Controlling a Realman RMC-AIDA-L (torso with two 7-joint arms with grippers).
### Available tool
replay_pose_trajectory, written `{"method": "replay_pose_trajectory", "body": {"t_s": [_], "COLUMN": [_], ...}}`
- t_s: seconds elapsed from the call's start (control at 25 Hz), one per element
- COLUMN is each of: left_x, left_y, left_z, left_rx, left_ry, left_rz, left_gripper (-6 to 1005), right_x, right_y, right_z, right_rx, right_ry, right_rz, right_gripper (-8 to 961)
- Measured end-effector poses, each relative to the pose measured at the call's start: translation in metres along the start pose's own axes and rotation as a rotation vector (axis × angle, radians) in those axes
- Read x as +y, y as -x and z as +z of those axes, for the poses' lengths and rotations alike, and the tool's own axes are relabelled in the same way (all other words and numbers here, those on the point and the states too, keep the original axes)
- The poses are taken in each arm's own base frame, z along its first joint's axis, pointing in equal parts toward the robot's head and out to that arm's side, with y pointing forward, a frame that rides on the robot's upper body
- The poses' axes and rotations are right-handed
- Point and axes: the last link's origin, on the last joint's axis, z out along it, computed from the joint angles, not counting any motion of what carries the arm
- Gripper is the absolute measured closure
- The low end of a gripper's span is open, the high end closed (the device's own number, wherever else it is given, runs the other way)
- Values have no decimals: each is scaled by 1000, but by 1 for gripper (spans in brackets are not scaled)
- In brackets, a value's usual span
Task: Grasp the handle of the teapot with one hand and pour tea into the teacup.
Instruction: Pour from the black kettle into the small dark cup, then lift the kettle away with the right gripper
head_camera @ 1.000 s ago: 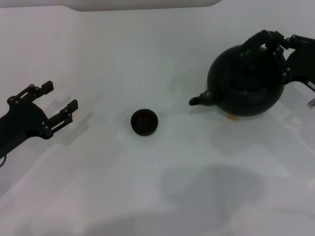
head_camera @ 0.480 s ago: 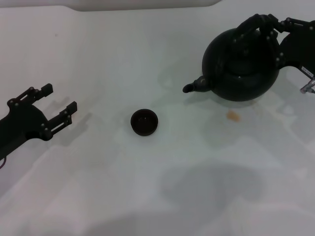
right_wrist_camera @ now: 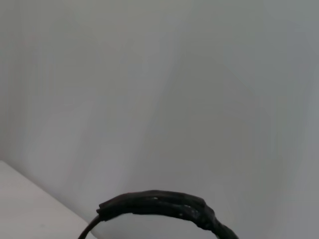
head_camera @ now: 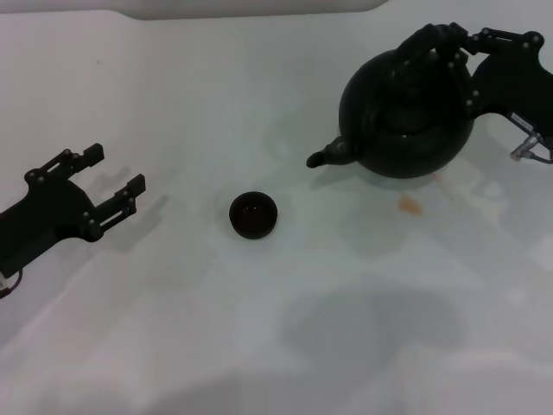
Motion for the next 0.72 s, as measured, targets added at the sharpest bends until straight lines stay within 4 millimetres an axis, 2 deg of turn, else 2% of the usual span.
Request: {"method": "replay_pose_trajectory", "body": {"t_s": [0.24, 0.48, 0.72], "left_x": [-1, -4, -5], "left_y": [0, -3, -4], "left_z": [0, 4, 6], "left_rx": [1, 2, -1], "left_ry": [-3, -4, -6], "left_rz": [7, 17, 19], "left_gripper": [260, 259, 259], "right_x": [-6, -34, -67], "right_y": [-10, -18, -21], "right_z": [7, 21, 51], "right_rx": [77, 141, 243], "right_ry": [-21, -111, -180], "right_rz": [23, 68, 76], "right_gripper": [845, 845, 845]}}
